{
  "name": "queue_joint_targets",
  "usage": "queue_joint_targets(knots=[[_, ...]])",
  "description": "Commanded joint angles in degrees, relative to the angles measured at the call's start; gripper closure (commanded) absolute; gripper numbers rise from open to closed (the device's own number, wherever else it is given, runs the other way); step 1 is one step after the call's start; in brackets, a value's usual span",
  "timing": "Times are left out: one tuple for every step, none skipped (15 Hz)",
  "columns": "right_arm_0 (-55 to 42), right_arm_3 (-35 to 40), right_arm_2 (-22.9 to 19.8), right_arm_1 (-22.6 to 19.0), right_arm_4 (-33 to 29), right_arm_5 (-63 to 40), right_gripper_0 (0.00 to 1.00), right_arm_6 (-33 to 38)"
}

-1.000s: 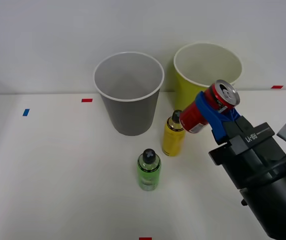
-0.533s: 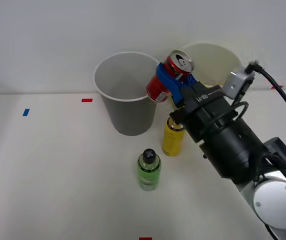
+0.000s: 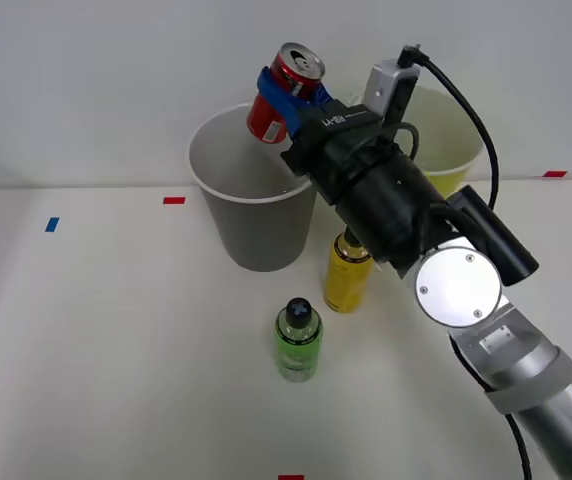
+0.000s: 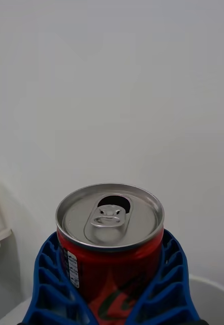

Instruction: Put cans in the gray bin, plastic bottles in the light green bin

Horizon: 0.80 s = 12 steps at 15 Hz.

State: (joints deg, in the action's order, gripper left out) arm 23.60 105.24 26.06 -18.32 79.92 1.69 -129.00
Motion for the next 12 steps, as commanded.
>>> queue_joint_targets(knots=[[3.6,-4.0,-2.1,3.0,-0.1,-4.4,1.0,-0.2],[4.6,-5.3,-2.8,3.8,-0.4,-6.3,1.0,-0.5],[5.3,-6.3,-2.9,4.4,-0.8,-6.5,1.0,-0.7],[5.5,-7.1,-2.9,5.0,-1.3,-6.5,1.0,-1.0],[5.8,-8.1,-2.9,5.3,-2.0,-6.5,1.0,-1.5],[6.3,-9.0,-2.9,5.6,-4.8,-6.5,1.0,-1.8],[6.7,-9.8,-2.9,5.9,-6.5,-6.5,1.0,-1.6],[7.2,-10.8,-2.9,6.4,-7.8,-6.6,1.0,-1.6],[7.3,-11.5,-2.9,6.9,-8.6,-6.5,1.0,-1.7],[7.4,-11.7,-2.9,7.2,-9.0,-6.6,1.0,-1.9],[7.4,-11.7,-2.9,7.4,-9.5,-6.6,1.0,-2.1],[7.4,-11.8,-2.9,7.7,-10.0,-6.6,1.0,-2.4]])
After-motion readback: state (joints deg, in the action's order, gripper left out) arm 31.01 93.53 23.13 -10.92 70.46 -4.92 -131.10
